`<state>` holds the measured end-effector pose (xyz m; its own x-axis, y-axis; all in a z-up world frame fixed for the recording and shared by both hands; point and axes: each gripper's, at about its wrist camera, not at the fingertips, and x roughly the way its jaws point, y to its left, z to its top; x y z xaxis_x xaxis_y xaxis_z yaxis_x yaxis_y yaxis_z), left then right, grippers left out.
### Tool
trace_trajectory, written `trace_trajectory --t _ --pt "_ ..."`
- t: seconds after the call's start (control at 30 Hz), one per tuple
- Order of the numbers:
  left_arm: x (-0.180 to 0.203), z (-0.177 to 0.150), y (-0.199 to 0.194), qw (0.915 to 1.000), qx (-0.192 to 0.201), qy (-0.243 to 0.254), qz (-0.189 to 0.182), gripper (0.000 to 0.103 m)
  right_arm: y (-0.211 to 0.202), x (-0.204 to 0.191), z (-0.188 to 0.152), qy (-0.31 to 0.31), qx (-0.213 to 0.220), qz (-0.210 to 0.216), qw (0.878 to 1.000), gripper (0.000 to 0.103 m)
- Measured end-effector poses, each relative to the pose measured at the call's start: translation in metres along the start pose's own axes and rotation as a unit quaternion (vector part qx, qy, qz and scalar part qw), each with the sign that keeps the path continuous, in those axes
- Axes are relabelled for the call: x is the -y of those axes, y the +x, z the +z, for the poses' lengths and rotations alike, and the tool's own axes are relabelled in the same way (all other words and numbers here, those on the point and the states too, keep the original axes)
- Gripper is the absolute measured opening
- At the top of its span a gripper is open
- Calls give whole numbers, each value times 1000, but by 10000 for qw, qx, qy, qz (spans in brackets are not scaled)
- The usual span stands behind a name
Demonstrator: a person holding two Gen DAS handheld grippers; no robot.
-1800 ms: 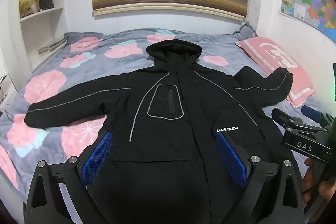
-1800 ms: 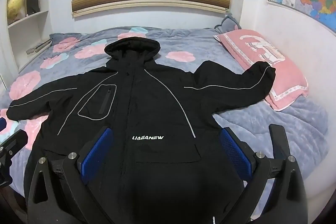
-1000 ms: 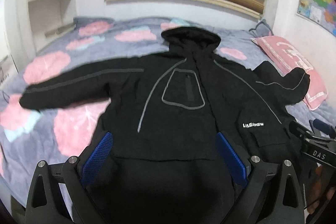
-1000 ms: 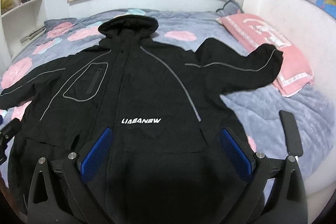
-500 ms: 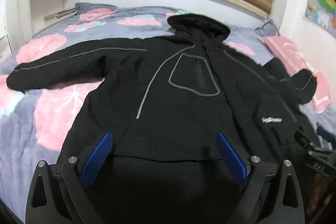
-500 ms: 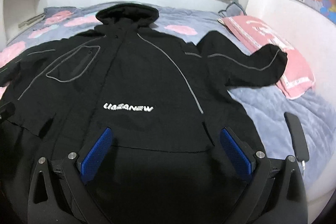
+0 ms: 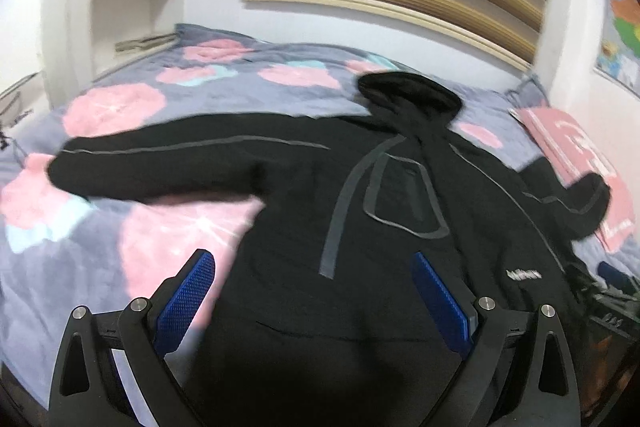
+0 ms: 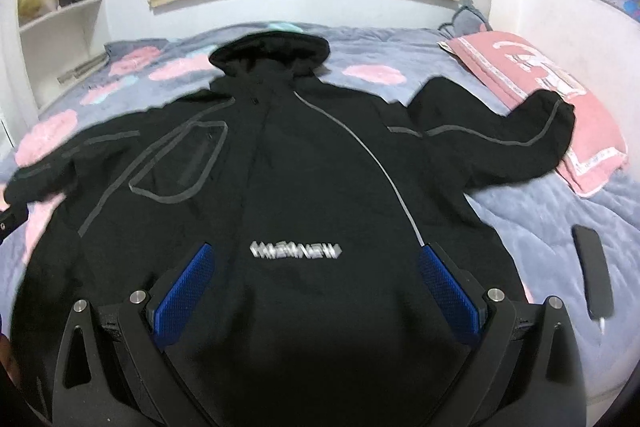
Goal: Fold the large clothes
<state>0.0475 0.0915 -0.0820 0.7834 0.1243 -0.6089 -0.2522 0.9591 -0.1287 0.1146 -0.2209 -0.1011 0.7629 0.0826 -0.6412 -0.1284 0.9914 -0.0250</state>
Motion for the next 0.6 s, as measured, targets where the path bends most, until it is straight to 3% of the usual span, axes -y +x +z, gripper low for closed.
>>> trace_trajectory --t 0.23,0.4,0.6 --pt "-115 37 14 9943 197 -717 765 98 48 -22 17 -335 431 311 9980 103" --pt "-177 52 28 9864 217 -1154 1153 98 98 -20 5 -42 -65 531 9986 101" --pt "-179 57 44 9846 176 -967 1443 99 117 -12 -9 183 -316 538 9979 101"
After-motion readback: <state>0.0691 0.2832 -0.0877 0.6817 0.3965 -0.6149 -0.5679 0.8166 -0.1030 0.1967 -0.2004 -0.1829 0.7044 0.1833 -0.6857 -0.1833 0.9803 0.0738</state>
